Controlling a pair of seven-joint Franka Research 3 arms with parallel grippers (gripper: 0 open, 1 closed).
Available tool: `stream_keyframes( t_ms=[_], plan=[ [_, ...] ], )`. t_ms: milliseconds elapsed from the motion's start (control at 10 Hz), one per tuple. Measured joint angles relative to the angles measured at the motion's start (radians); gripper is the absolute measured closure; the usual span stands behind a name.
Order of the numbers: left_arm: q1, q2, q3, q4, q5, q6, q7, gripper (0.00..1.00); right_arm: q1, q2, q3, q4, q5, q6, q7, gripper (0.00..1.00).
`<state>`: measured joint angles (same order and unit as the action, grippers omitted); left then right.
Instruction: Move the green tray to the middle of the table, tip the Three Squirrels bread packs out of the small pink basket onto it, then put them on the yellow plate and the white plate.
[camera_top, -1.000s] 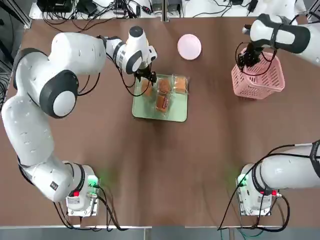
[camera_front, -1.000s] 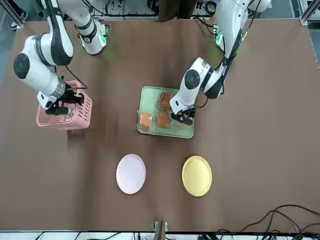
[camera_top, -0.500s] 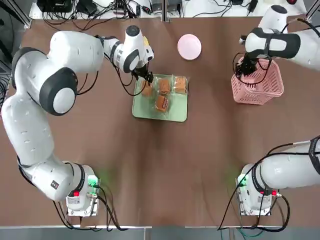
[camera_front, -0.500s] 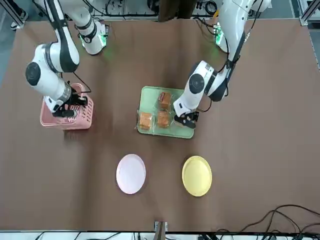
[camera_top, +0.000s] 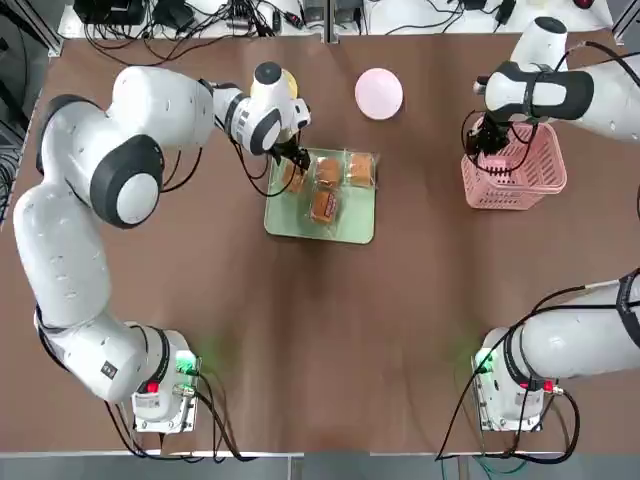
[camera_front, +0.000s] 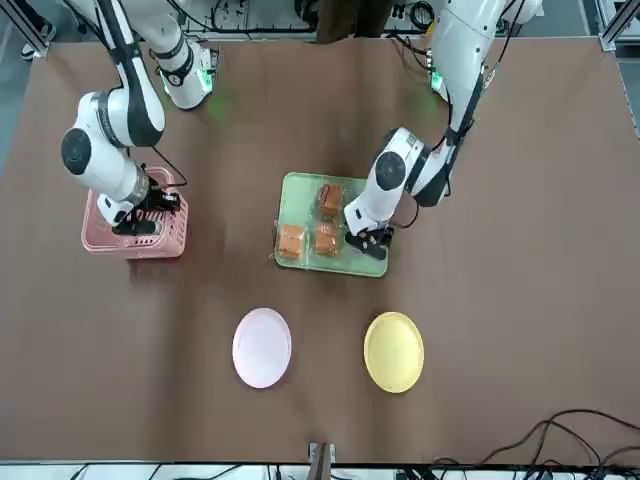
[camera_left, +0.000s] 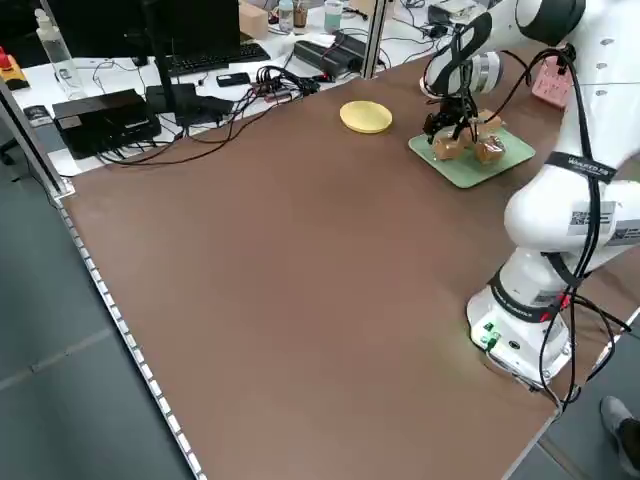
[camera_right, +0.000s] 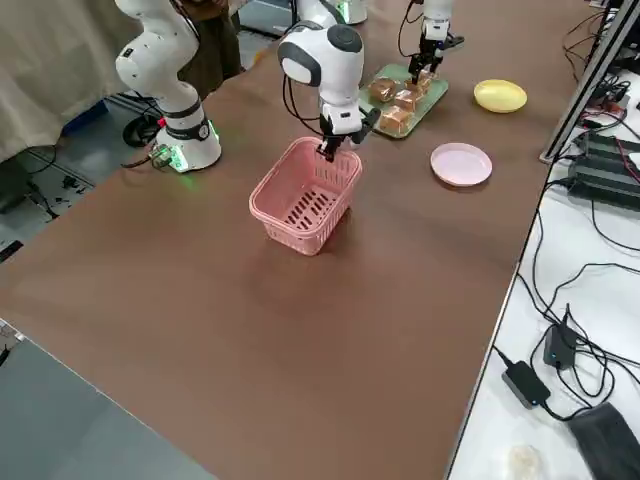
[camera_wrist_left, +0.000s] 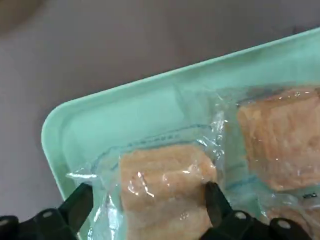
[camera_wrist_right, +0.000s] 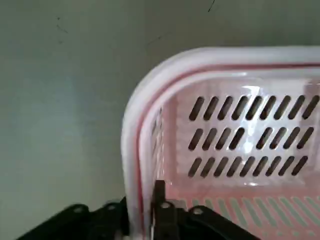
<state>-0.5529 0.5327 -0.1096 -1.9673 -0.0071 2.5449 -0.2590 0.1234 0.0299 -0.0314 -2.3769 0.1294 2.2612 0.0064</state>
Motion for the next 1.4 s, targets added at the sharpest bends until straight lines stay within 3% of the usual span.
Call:
stream_keyframes(
  t_ms=[300, 500, 800, 1100, 1200, 1400],
  plan=[
    [-0.006, 0.02, -0.003, 0.0, 0.0, 0.016, -0.025, 0.0, 0.001, 0.001, 0.0, 0.038, 0.0, -0.001, 0.0, 0.34],
    [-0.01, 0.034, -0.003, 0.0, 0.0, 0.021, -0.057, 0.0, 0.0, -0.002, -0.004, 0.144, 0.0, -0.129, 0.002, 0.08],
    [-0.01, 0.037, -0.003, -0.001, 0.0, 0.001, -0.065, 0.0, -0.009, -0.018, -0.04, 0.467, -0.007, -0.442, 0.003, 0.07],
    [-0.007, 0.023, -0.003, 0.0, 0.0, -0.099, -0.106, 0.0, -0.023, -0.029, -0.068, 0.773, -0.068, -0.692, 0.003, 0.04],
    [-0.007, 0.017, -0.003, -0.001, 0.0, -0.115, -0.132, 0.0, -0.039, -0.029, -0.068, 0.834, -0.073, -0.754, 0.003, 0.02],
    [-0.007, 0.008, -0.016, -0.005, 0.0, -0.129, -0.193, 0.0, -0.059, -0.028, -0.068, 0.878, -0.074, -0.833, 0.003, 0.02]
  ],
)
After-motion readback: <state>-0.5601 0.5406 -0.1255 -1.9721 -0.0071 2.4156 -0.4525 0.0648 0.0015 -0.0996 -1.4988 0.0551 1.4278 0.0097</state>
